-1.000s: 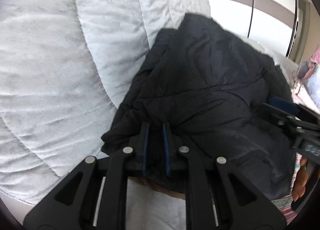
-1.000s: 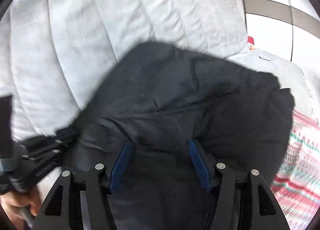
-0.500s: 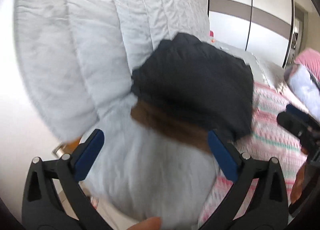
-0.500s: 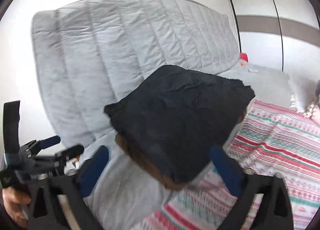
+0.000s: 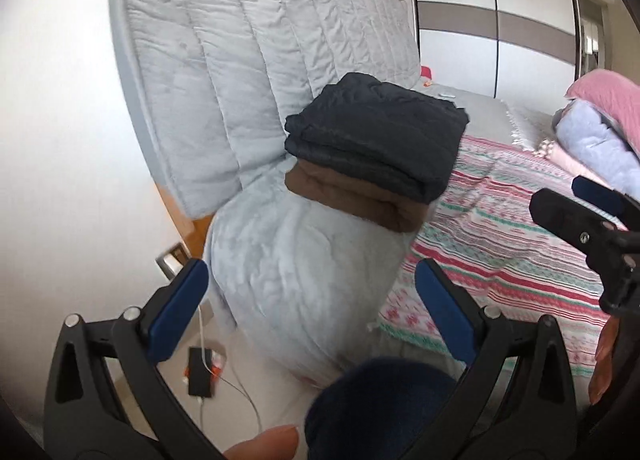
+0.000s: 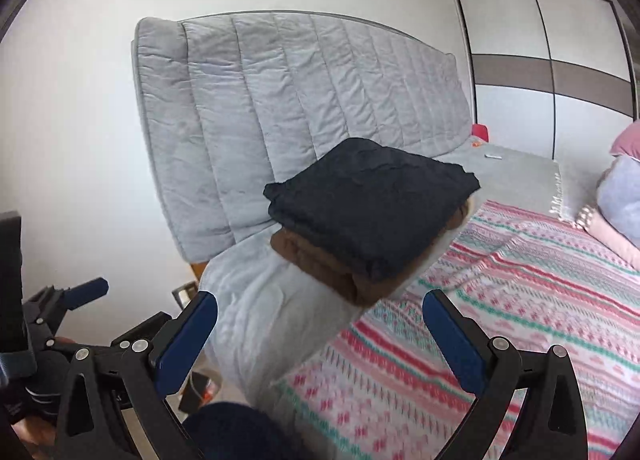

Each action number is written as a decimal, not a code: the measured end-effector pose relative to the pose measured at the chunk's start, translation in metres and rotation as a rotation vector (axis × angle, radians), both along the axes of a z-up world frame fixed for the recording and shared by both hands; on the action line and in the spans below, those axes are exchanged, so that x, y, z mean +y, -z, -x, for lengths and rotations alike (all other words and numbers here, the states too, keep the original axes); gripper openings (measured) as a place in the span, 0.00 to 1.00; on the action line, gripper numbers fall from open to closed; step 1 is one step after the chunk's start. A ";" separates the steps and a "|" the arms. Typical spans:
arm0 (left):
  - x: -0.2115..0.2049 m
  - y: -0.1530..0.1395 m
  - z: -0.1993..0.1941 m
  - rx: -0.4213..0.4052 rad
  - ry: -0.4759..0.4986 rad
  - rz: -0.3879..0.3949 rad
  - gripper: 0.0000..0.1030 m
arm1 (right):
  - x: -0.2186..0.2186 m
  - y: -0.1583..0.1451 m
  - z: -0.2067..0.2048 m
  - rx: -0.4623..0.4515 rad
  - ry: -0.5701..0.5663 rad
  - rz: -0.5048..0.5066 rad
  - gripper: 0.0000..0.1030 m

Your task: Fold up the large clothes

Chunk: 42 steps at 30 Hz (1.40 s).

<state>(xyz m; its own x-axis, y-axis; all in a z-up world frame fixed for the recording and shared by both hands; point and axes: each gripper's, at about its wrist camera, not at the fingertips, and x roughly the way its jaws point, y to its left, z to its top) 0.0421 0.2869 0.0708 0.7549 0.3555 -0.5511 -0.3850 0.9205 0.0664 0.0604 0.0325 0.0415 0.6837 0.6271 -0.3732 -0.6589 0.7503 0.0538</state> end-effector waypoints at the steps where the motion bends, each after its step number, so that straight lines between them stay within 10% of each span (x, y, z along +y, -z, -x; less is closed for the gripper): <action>1: -0.003 0.000 0.006 -0.002 0.002 0.001 1.00 | -0.005 -0.001 0.009 0.001 0.011 0.007 1.00; 14: -0.044 -0.011 0.044 -0.030 -0.030 -0.060 1.00 | -0.042 -0.002 0.049 0.012 0.035 -0.004 1.00; 42: -0.060 0.001 0.002 0.006 -0.085 -0.095 1.00 | -0.055 0.020 0.019 0.028 0.108 0.015 1.00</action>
